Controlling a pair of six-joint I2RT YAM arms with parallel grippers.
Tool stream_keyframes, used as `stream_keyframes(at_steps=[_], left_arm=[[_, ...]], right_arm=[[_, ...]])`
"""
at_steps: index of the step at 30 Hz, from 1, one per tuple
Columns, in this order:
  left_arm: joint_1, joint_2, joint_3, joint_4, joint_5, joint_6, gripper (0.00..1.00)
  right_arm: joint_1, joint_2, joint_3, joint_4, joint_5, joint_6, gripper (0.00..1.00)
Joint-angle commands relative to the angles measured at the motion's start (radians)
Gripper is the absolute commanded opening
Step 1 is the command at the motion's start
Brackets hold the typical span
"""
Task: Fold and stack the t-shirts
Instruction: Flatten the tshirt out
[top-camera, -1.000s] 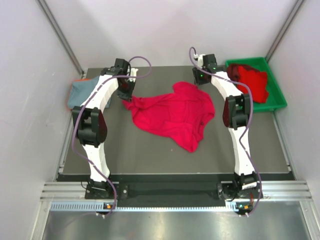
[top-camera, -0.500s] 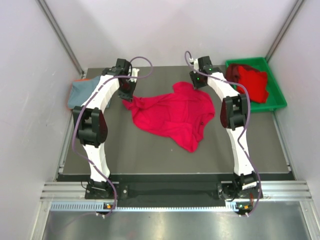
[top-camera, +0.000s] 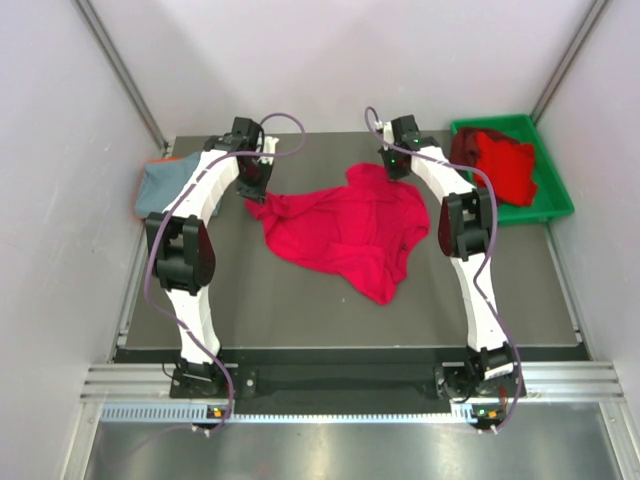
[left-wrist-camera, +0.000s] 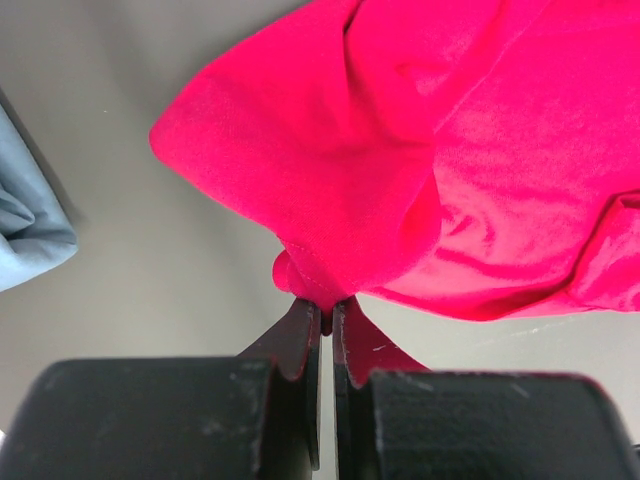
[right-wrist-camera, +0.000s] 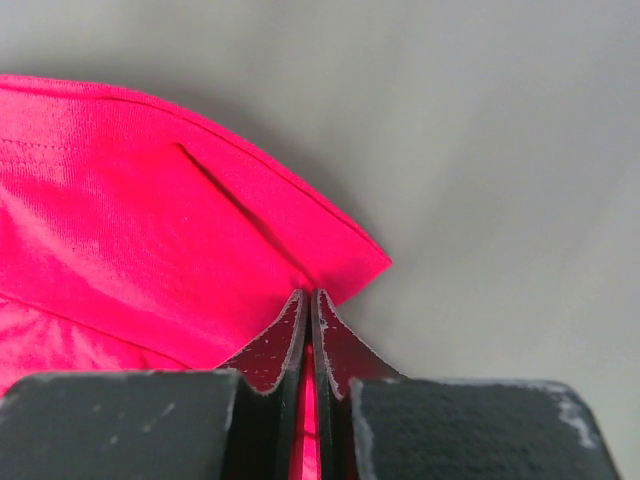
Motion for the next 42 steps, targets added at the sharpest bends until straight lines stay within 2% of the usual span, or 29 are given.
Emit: stream_keyframes(at_steps=[1,12,25,28,31,33,34,37,38,40,41,42], left_arm=[[-0.002,-0.049,0.045,0.025,0.015,0.000,0.00],[0.024,-0.009,0.174,0.040,-0.034,0.011,0.00],[0.064,-0.014,0.232,0.051,-0.020,0.017,0.00],[0.066,-0.046,0.236,0.115,-0.057,0.049,0.00],[0.066,-0.135,0.171,0.239,-0.048,0.104,0.00],[0.064,-0.147,0.121,0.266,-0.034,0.124,0.01],[0.063,-0.134,0.133,0.203,-0.028,0.120,0.02],[0.064,-0.017,0.301,-0.011,0.024,0.057,0.00],[0.064,0.018,0.336,-0.130,0.068,0.038,0.00],[0.063,-0.015,0.239,-0.127,0.108,-0.006,0.00],[0.063,-0.078,0.114,-0.083,0.145,-0.015,0.00],[0.063,-0.092,0.075,-0.078,0.162,-0.022,0.01]], right_arm=[[-0.006,-0.051,0.019,0.002,0.069,-0.026,0.00],[-0.027,-0.298,0.056,0.066,0.133,-0.113,0.00],[-0.018,-0.532,-0.058,0.048,0.125,-0.167,0.00],[-0.018,-0.595,-0.078,0.046,0.135,-0.184,0.00],[-0.016,-0.663,-0.110,0.051,0.139,-0.201,0.00],[-0.013,-0.687,-0.136,0.051,0.141,-0.210,0.00],[-0.013,-0.704,-0.162,0.049,0.141,-0.213,0.00],[-0.013,-0.730,-0.205,0.038,0.124,-0.215,0.00],[-0.012,-0.736,-0.216,0.037,0.118,-0.209,0.00],[-0.009,-0.749,-0.243,0.032,0.102,-0.206,0.00],[-0.004,-0.750,-0.251,0.031,0.099,-0.206,0.00],[-0.004,-0.752,-0.259,0.029,0.093,-0.206,0.00]])
